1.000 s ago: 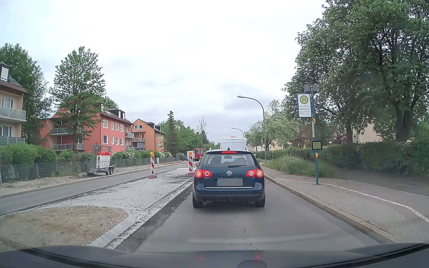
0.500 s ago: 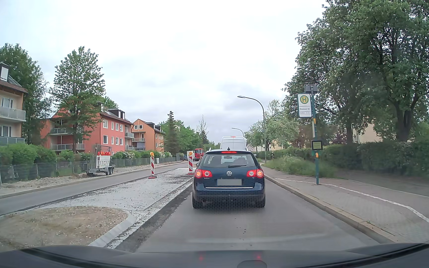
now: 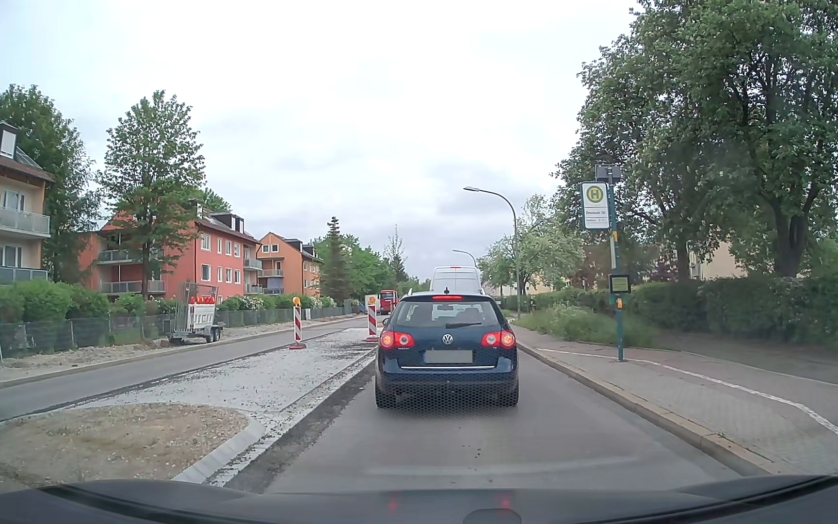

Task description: Follow the waypoints while adhering to traffic rules and regulations

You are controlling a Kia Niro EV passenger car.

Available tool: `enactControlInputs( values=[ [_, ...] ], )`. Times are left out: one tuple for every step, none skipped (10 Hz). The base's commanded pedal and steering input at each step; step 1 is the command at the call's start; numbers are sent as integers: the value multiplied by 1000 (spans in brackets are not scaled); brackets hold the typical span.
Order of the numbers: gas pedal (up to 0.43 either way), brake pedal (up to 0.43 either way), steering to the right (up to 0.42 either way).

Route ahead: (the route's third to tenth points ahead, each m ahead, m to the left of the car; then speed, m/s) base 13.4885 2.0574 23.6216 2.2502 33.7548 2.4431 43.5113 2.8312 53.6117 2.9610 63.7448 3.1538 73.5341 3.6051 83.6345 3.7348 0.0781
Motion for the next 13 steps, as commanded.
enactControlInputs(
  values=[
    [0,146,-1],
    [0,152,-1],
    [0,165,-1],
    [0,189,-1],
    [0,226,-9],
    [0,232,-14],
    [0,238,-16],
    [0,256,-16],
    [0,262,-16],
    [0,262,-16],
    [0,262,-16],
    [0,262,-16],
    [0,262,-15]
  ],
)
